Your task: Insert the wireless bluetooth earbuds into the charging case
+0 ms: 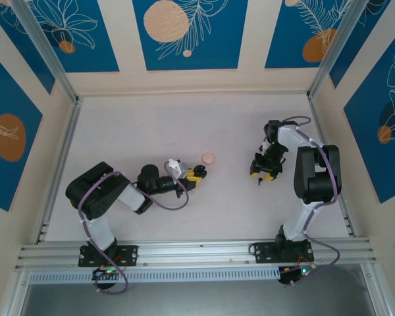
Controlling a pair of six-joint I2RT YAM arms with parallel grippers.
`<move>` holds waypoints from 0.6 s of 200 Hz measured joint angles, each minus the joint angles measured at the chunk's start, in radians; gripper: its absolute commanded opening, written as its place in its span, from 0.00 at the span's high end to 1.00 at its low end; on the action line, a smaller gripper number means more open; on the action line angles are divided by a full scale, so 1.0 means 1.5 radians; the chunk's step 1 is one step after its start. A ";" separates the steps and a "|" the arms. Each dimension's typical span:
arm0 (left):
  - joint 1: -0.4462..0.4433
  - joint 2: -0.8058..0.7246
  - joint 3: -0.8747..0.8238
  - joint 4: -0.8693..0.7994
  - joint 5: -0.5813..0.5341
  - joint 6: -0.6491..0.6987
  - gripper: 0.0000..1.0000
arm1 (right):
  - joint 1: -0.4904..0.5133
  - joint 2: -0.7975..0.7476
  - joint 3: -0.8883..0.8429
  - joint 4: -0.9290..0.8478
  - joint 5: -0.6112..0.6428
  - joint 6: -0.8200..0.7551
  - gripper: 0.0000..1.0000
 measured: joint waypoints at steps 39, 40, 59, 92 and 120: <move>0.000 0.000 0.000 0.000 0.000 0.000 0.93 | 0.004 0.014 0.044 -0.027 0.035 -0.006 0.57; 0.000 0.000 0.000 0.000 0.000 0.000 0.93 | 0.004 0.016 0.045 -0.027 0.036 -0.006 0.57; 0.000 0.000 0.000 0.000 0.000 0.000 0.93 | 0.004 0.034 0.045 -0.029 0.040 -0.007 0.58; 0.000 0.000 0.000 0.000 0.000 0.000 0.93 | 0.004 0.065 0.046 -0.027 0.039 -0.010 0.59; 0.000 0.000 0.000 0.000 0.000 0.000 0.93 | 0.004 0.085 0.046 -0.022 0.039 -0.013 0.60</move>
